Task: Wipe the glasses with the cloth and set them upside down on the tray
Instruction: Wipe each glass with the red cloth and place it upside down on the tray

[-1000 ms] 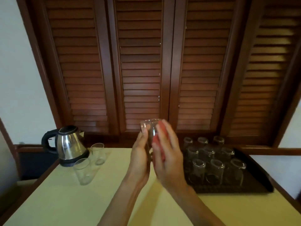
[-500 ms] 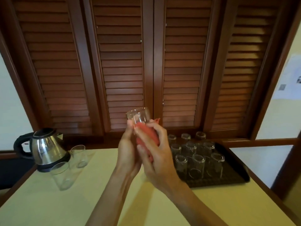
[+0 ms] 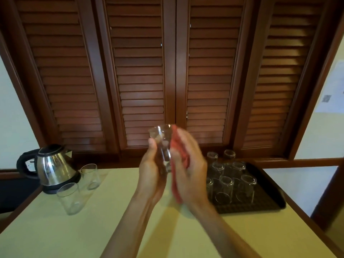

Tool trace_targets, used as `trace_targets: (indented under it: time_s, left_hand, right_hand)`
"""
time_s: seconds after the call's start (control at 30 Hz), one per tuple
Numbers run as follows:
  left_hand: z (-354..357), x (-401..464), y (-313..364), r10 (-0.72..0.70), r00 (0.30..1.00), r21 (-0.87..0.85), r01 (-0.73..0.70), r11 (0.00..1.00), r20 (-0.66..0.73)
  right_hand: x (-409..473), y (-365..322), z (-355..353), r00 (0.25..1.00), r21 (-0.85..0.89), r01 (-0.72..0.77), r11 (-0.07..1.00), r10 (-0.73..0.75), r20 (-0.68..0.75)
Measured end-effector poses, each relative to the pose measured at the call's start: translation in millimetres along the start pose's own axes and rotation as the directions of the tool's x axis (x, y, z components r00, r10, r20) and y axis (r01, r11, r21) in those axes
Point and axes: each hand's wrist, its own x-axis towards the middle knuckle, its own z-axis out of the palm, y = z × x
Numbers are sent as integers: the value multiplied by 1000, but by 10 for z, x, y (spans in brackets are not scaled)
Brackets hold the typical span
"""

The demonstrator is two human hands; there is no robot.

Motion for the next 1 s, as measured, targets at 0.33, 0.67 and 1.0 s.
trace_targets:
  time_s: [0.33, 0.67, 1.0]
  left_hand:
    - [23, 76, 10, -28, 999, 127, 33, 991, -42]
    - [68, 184, 2, 49, 999, 211, -45, 976, -14]
    - [114, 156, -69, -28, 996, 302, 53, 952, -86]
  right_hand:
    - [-169, 83, 77, 999, -31, 36, 999, -35, 38]
    - [-171, 172, 43, 992, 14, 31, 999, -29, -123]
    - [-358, 239, 34, 993, 64, -95, 993, 100, -69]
